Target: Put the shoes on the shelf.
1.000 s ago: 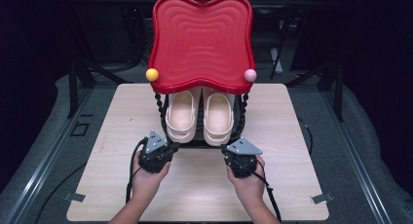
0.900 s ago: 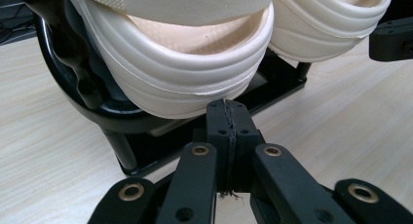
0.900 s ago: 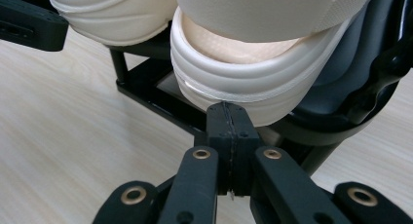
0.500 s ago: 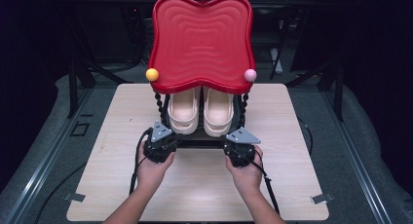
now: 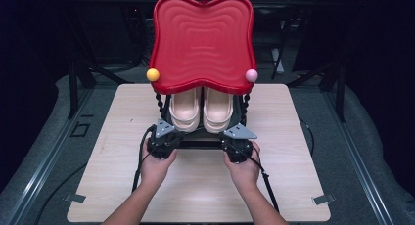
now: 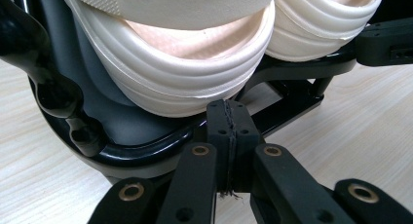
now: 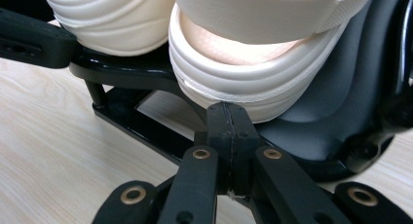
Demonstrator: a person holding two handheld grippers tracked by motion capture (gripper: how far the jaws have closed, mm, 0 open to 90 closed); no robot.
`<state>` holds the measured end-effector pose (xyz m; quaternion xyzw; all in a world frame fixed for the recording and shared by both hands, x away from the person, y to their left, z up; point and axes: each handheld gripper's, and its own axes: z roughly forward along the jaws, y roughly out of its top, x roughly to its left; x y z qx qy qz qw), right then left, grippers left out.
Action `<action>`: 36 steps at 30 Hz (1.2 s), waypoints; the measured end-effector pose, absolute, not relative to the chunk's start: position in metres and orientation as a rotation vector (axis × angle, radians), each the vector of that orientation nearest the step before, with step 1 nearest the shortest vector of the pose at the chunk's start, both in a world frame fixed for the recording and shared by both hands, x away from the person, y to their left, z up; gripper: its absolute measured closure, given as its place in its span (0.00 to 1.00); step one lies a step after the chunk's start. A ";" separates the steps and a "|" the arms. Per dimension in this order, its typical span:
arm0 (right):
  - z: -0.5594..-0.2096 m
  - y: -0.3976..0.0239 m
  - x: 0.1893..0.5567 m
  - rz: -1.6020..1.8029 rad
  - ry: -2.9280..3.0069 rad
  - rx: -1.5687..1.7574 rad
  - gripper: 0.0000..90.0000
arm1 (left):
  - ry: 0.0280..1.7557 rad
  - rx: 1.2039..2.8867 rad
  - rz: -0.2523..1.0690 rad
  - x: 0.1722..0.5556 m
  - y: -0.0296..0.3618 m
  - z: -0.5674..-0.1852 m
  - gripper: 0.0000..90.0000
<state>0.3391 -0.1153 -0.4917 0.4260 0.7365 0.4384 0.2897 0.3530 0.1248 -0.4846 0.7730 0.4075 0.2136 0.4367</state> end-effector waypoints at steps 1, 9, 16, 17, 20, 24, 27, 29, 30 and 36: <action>-0.492 -0.115 0.340 1.173 1.966 1.136 1.00 | 1.012 1.925 0.533 0.354 0.124 -0.485 1.00; -0.496 -0.113 0.347 1.171 1.952 1.161 1.00 | 1.019 1.933 0.525 0.360 0.118 -0.487 1.00; -0.496 -0.116 0.352 1.180 1.952 1.186 0.99 | 1.032 1.951 0.515 0.365 0.114 -0.491 1.00; -0.496 -0.116 0.352 1.182 1.952 1.188 0.99 | 1.036 1.947 0.514 0.366 0.114 -0.492 1.00; -0.497 -0.113 0.352 1.187 1.950 1.189 0.99 | 1.040 1.941 0.511 0.367 0.114 -0.492 1.00; -0.496 -0.110 0.352 1.185 1.952 1.183 0.97 | 1.041 1.939 0.509 0.366 0.113 -0.492 1.00; -0.497 -0.109 0.352 1.178 1.952 1.173 0.97 | 1.038 1.942 0.514 0.366 0.115 -0.492 1.00; -0.497 -0.109 0.351 1.178 1.953 1.171 0.97 | 1.037 1.934 0.517 0.365 0.116 -0.493 1.00; -0.497 -0.109 0.351 1.177 1.952 1.168 0.97 | 1.039 1.931 0.516 0.365 0.116 -0.493 1.00; -0.496 -0.110 0.350 1.164 1.966 1.173 0.96 | 1.040 1.924 0.513 0.365 0.117 -0.493 1.00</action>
